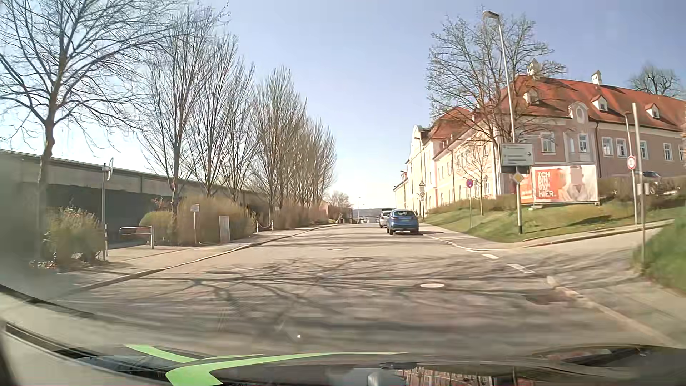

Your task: Follow the waypoints while adhering to traffic rules and regulations

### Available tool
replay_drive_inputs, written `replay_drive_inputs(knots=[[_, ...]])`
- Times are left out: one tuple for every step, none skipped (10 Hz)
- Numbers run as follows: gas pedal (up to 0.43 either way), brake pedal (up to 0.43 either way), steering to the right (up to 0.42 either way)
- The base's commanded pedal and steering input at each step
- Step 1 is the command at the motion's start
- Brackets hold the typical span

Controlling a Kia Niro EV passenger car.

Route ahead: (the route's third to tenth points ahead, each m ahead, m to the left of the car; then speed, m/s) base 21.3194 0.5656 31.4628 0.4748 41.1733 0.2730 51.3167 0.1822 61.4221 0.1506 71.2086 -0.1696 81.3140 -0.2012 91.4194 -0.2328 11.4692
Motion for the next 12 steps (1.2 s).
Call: replay_drive_inputs(knots=[[0.130, 0.000, -0.025], [0.130, 0.000, -0.021], [0.130, 0.000, -0.018], [0.130, 0.000, -0.014], [0.130, 0.000, -0.014], [0.130, 0.000, -0.011], [0.130, 0.000, -0.008], [0.130, 0.000, -0.005], [0.130, 0.000, -0.005], [0.130, 0.000, -0.003], [0.130, 0.000, -0.003], [0.138, 0.000, -0.001]])
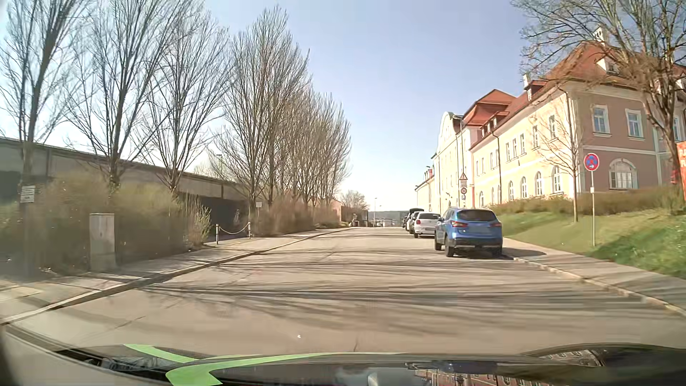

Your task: Follow the waypoints while adhering to traffic rules and regulations

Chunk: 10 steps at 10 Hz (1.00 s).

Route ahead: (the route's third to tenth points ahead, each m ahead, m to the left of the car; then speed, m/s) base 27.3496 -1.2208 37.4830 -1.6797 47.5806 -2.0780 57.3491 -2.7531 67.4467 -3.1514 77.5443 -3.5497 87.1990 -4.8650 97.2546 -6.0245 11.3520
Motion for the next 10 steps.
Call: replay_drive_inputs(knots=[[0.138, 0.000, 0.000], [0.138, 0.000, 0.001], [0.138, 0.000, 0.004], [0.138, 0.000, 0.008], [0.138, 0.000, 0.013], [0.138, 0.000, 0.015], [0.138, 0.000, 0.015], [0.138, 0.000, 0.016], [0.138, 0.000, 0.017], [0.138, 0.000, 0.018]])
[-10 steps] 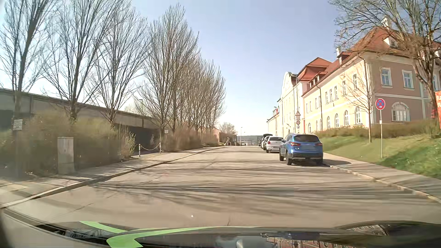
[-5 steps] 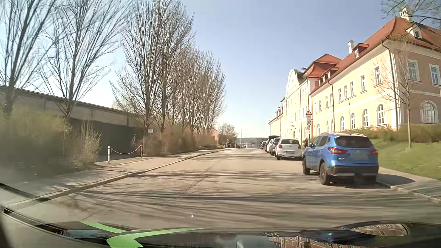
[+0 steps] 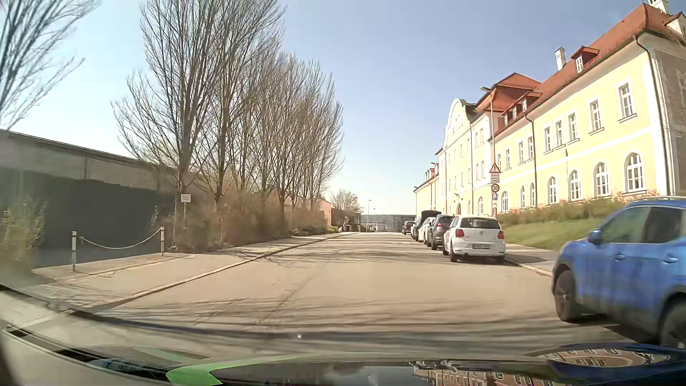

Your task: Follow the waypoints while adhering to traffic rules and regulations

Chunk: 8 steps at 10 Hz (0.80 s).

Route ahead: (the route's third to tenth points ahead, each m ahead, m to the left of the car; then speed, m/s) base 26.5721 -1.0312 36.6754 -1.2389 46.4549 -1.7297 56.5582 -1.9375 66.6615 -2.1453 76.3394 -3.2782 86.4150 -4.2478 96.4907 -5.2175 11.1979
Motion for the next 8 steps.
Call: replay_drive_inputs(knots=[[0.138, 0.000, 0.018], [0.138, 0.000, 0.017], [0.138, 0.000, 0.016], [0.079, 0.000, 0.016], [0.079, 0.000, 0.016], [0.079, 0.000, 0.015], [0.000, 0.000, 0.013], [0.000, 0.000, 0.012]])
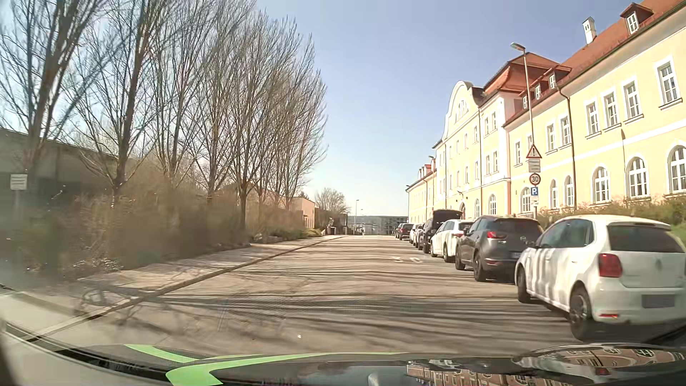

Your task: Follow the waypoints while adhering to traffic rules and regulations

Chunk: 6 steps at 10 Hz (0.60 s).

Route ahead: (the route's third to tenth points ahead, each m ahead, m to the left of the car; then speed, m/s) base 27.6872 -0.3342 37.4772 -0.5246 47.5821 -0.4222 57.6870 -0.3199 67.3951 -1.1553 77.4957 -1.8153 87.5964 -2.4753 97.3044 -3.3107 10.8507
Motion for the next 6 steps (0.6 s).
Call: replay_drive_inputs(knots=[[0.000, 0.000, 0.011], [0.000, 0.000, 0.010], [0.000, 0.012, 0.010], [0.000, 0.134, 0.007], [0.000, 0.195, 0.008], [0.000, 0.213, 0.008]])
